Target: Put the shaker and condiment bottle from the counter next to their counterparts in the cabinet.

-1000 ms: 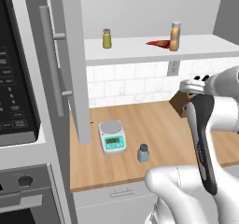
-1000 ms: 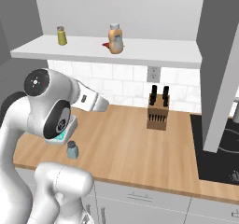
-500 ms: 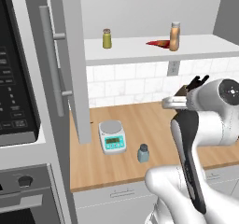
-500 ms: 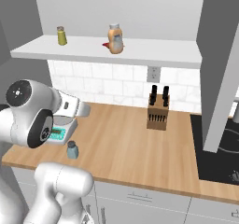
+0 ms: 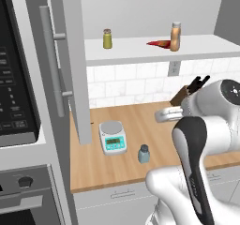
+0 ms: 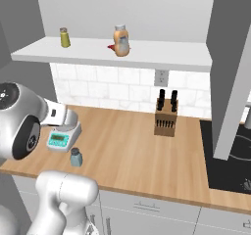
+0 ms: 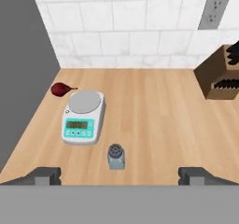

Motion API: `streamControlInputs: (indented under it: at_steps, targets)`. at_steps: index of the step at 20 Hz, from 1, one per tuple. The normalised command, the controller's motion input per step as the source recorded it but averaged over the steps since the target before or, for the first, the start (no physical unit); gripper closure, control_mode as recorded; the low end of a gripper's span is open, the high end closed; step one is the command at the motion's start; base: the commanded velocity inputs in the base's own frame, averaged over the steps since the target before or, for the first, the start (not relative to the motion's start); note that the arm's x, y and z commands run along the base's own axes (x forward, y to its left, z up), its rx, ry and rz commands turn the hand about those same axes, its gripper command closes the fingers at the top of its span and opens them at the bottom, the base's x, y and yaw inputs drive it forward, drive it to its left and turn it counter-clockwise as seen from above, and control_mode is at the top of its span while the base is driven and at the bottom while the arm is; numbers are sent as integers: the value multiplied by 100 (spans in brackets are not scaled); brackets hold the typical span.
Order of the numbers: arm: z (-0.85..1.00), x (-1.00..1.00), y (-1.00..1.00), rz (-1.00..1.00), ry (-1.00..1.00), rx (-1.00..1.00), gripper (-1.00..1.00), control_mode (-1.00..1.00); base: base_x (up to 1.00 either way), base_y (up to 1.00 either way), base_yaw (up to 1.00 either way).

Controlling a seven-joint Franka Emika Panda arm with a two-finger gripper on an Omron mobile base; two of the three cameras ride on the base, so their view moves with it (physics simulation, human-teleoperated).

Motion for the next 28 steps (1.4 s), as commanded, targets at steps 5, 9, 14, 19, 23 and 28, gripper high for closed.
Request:
streamControlInputs:
  at_steps: [5,9,14,19,23,28]
  targets:
    - [-21,-45,25,14,10,0,-100,-100,0,0,0]
    - [-35,-39,11,8,9,-1,-100,-100,0,0,0]
    - [-41,-32,0,2,8,-3,-100,-100,0,0,0]
    - [-23,-22,0,0,6,-1,-100,-100,0,0,0]
    - [-11,0,0,0,1,0,-100,-100,0,0,0]
    - [-9,20,0,1,0,0,-100,-100,0,0,0]
